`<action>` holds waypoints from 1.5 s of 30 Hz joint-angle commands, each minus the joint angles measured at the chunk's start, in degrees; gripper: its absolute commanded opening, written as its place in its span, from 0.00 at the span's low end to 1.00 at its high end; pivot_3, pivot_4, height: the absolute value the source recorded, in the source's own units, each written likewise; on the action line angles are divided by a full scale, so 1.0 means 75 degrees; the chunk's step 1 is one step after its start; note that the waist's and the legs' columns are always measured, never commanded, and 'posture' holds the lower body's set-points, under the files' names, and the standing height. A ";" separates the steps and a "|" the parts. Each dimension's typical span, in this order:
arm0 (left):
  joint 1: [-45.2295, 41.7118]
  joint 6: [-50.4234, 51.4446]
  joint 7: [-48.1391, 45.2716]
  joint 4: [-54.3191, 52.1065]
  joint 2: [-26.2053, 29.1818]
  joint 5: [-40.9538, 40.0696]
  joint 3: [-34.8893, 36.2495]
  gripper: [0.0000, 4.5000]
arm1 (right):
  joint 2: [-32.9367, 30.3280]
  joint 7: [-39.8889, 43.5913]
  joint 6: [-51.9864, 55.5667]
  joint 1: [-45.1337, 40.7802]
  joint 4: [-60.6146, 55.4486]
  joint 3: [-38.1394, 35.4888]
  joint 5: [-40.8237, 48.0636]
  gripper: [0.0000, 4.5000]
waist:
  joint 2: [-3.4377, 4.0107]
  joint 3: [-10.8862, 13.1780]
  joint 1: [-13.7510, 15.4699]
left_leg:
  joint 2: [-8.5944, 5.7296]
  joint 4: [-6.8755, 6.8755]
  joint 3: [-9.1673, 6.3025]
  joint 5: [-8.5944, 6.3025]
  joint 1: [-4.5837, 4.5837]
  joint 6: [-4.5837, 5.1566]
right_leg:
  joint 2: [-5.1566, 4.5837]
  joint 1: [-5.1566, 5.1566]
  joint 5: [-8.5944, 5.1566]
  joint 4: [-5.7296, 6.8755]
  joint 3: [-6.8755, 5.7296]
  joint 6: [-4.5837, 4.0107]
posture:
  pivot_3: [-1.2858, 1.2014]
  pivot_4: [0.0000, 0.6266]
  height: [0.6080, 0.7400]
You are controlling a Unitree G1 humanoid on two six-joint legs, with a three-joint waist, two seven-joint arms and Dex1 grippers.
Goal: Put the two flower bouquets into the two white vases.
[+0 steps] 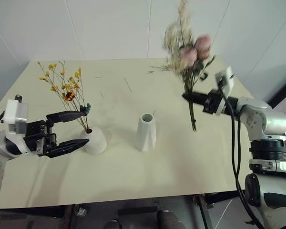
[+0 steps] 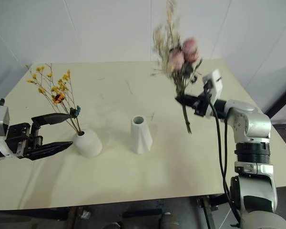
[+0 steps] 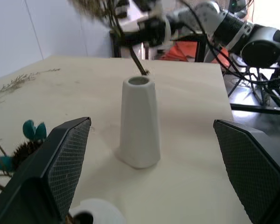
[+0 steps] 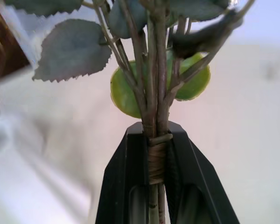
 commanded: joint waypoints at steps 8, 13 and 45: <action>-0.0360 -0.0337 0.0129 0.0164 -0.0121 0.0421 -0.0423 1.00 | 0.1103 -0.0990 0.0124 -0.0856 -0.1682 -0.0580 0.2416 0.03 | 0.0004 0.0002 -0.0026 | 0.0002 -0.0005 -0.0001 -0.0001 -0.0001 0.0002 | 0.0000 -0.0005 0.0000 0.0003 0.0000 0.0000 | 0.52 0.24 1.00; -0.0356 -0.0381 0.0255 0.0143 -0.0209 0.0496 -0.0468 1.00 | 0.1355 -0.0916 0.0164 -0.0281 -0.2424 0.0041 0.2696 0.03 | 0.0004 0.0001 -0.0030 | 0.0006 -0.0005 -0.0002 -0.0001 0.0002 0.0003 | 0.0003 -0.0006 -0.0001 0.0012 -0.0001 -0.0002 | 0.52 0.24 1.00; -0.0167 -0.0373 0.0722 -0.0136 -0.0277 0.0510 -0.0414 1.00 | 0.1633 -0.1068 0.0276 0.0028 -0.3012 0.0948 0.3735 0.03 | 0.0004 0.0002 -0.0029 | 0.0006 -0.0004 -0.0001 -0.0001 -0.0001 0.0005 | 0.0001 -0.0010 -0.0001 0.0009 0.0000 -0.0001 | 0.52 0.24 1.00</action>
